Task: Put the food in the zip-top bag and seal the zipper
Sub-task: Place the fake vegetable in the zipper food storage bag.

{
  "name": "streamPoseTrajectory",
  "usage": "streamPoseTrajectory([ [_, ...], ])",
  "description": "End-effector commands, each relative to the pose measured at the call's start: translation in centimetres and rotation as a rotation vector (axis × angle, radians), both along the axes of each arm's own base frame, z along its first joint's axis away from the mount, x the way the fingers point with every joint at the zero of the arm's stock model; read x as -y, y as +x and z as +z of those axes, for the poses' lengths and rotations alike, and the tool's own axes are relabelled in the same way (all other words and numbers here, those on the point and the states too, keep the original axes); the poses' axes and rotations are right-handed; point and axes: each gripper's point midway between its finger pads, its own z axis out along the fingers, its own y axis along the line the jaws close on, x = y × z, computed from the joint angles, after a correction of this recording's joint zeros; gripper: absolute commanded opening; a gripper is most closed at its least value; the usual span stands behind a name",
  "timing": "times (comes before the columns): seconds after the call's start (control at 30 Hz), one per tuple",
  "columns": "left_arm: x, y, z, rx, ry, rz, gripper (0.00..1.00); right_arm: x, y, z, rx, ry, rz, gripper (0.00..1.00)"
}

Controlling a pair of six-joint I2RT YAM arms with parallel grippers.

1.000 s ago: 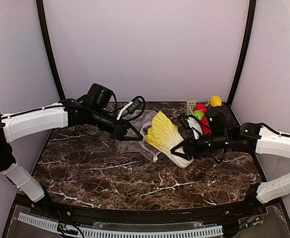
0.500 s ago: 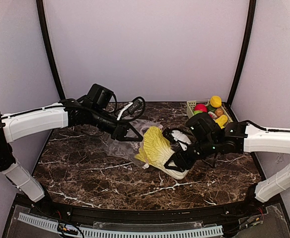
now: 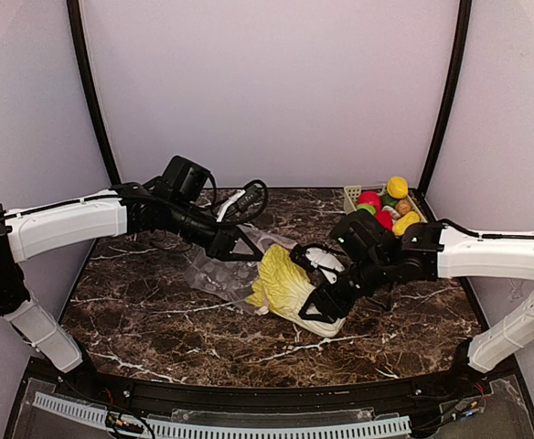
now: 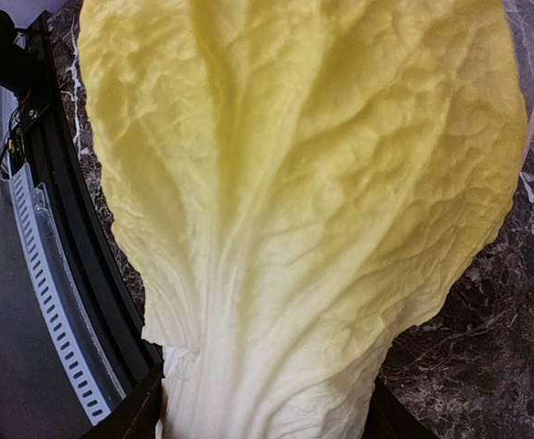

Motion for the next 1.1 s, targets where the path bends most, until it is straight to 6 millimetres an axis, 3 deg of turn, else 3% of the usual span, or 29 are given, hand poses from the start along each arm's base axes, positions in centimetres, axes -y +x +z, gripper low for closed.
streamPoseTrajectory([
  [0.0,-0.4,0.8,1.0,0.006,-0.010,0.030,0.01,0.0,-1.6,-1.0,-0.057,-0.058,0.060,0.04],
  [0.23,-0.3,0.6,1.2,0.001,-0.023,0.017,0.01,-0.3,-0.7,-0.8,-0.064,-0.078,0.016,0.04],
  [0.5,0.1,0.1,0.7,-0.028,-0.031,-0.016,0.01,-2.5,1.9,2.8,-0.066,0.029,-0.152,0.06],
  [0.67,0.5,-0.6,0.6,-0.020,-0.030,-0.040,0.01,-2.8,3.9,2.4,-0.087,0.023,-0.241,0.06],
  [0.87,0.8,-0.9,-0.2,-0.035,-0.006,-0.052,0.01,-3.5,5.4,3.6,-0.092,0.081,-0.294,0.07],
  [0.97,1.0,-1.6,0.2,-0.022,-0.015,-0.079,0.01,-2.7,6.8,3.1,-0.103,0.085,-0.351,0.07],
  [1.07,1.1,-2.1,0.7,0.000,-0.025,-0.097,0.01,-3.1,7.4,3.7,-0.087,0.142,-0.356,0.07],
])
